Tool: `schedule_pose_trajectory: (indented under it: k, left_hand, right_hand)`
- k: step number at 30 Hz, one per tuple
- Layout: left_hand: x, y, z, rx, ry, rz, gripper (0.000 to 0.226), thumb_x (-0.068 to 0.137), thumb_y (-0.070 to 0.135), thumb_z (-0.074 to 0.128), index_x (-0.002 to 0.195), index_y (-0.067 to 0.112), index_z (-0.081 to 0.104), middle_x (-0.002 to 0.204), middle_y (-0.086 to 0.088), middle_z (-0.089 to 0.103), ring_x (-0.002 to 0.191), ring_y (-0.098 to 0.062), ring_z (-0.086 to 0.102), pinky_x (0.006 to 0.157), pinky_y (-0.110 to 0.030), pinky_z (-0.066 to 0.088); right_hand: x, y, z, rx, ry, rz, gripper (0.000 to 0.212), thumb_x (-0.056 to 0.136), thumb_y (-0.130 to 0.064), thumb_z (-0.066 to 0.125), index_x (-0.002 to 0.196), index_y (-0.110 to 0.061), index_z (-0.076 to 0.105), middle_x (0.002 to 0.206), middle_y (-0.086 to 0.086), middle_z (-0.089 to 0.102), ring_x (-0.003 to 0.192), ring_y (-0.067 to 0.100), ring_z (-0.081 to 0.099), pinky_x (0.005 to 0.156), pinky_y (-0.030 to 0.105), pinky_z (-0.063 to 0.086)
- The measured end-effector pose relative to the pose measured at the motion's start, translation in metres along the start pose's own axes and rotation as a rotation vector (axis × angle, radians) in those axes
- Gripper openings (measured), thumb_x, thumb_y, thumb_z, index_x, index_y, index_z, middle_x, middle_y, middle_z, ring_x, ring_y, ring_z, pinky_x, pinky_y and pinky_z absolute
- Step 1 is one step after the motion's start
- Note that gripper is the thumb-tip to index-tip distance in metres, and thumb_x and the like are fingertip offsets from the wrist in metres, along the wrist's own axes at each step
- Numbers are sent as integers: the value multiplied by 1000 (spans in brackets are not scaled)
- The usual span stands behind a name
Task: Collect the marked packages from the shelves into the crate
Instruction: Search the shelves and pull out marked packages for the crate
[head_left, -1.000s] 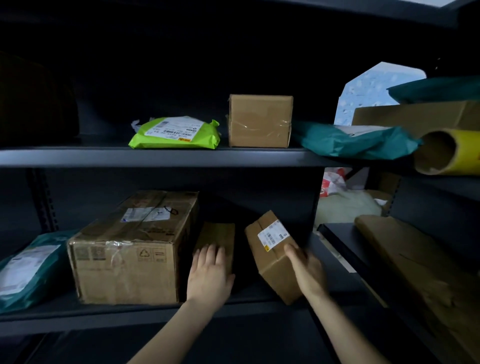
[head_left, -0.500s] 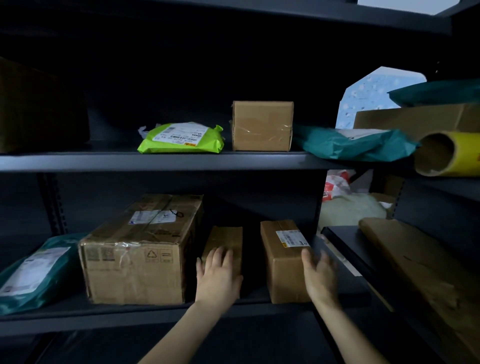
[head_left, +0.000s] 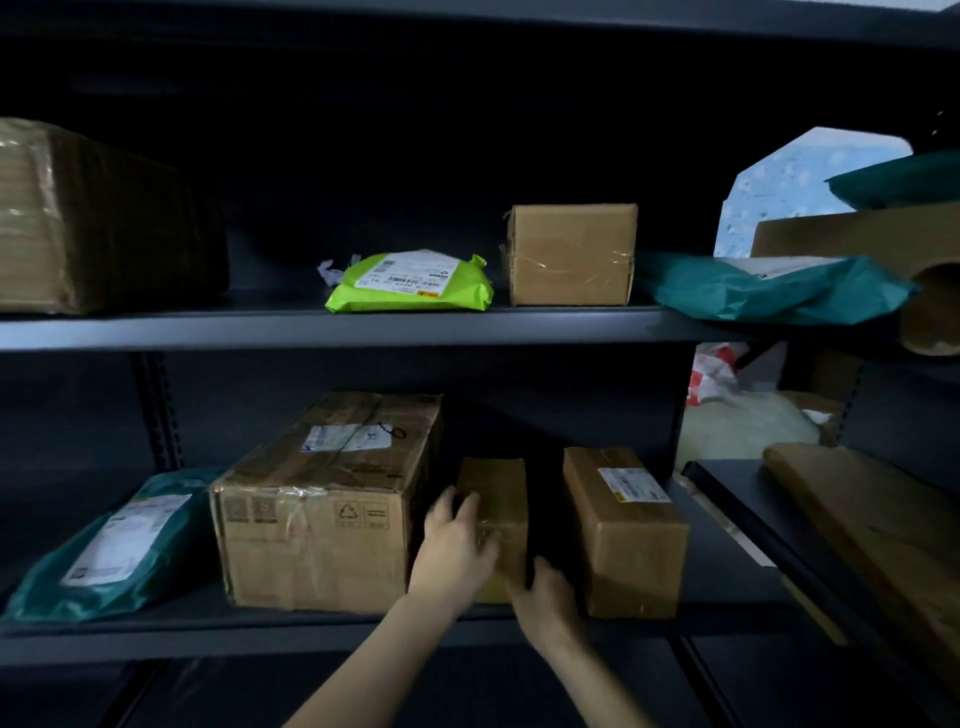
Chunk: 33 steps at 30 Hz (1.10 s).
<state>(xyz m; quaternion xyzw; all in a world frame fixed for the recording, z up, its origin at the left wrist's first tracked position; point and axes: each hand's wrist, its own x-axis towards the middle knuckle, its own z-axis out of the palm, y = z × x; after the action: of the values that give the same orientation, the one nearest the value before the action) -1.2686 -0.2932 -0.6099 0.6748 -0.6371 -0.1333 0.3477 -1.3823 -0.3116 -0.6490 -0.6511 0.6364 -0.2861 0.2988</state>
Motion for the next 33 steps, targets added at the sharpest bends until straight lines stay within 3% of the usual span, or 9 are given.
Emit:
schedule_pose_trajectory:
  k: [2,6,10,13,20,25,28,31,33]
  left_hand:
    - [-1,3,5,-9,-28,-37,60,94,30,50,147,13,28,157,-12,15,143,-31,18,116,-37,24]
    - [-6,2,13,-141,74,-34,51,93,18,54,142,9,39,152,-9,26,139,-25,31,112,-26,27]
    - [-8,4,17,-289,155,-61,44,93,10,53,136,4,46,145,-7,39,133,-19,39,104,-15,26]
    - [-16,-1,23,-437,131,-144,46,92,8,55,136,5,43,138,-10,46,127,-21,45,103,-24,36]
    - [-23,-24,32,-441,20,-231,43,93,8,52,135,8,43,127,-9,56,105,-12,52,84,-19,40]
    - [-15,-26,25,-576,30,-254,37,99,18,37,134,12,48,104,6,59,94,-7,55,72,-14,41]
    - [-11,-22,23,-657,14,-279,38,100,36,36,126,16,55,108,4,64,99,-8,58,72,-14,41]
    - [-16,-21,24,-606,44,-269,42,98,37,43,134,15,47,116,3,61,103,-9,54,82,-21,42]
    - [-24,-23,26,-637,71,-237,33,96,35,49,126,22,49,109,13,60,104,-7,56,76,-18,43]
  right_hand:
    - [0,2,3,35,-40,15,29,97,-25,42,117,-6,53,118,11,60,107,24,57,71,23,36]
    - [0,0,-4,196,-49,-22,32,95,-19,45,127,-12,47,123,8,58,111,22,55,87,24,41]
    - [-2,0,-14,-38,76,-134,47,98,-24,40,142,-11,31,139,9,42,126,21,42,102,27,34]
    - [-3,-5,-24,-260,246,-332,49,97,-25,38,144,-14,28,146,4,34,132,20,32,108,28,30]
    - [-9,-1,-11,-387,155,-607,49,96,-14,39,144,-18,30,150,-3,28,141,13,18,115,23,13]
    - [-7,6,-17,-81,311,-412,48,97,-22,43,142,-10,33,146,7,35,135,17,33,110,24,27]
    - [-4,9,-19,188,147,-132,55,98,-32,39,146,-11,23,146,10,36,133,21,38,106,31,33]
    - [-6,14,-17,310,138,-110,48,98,-32,40,141,-13,33,138,10,48,123,21,48,97,29,39]
    - [-13,20,-15,363,177,-146,39,96,-29,44,132,-15,39,129,7,54,111,17,52,88,24,40]
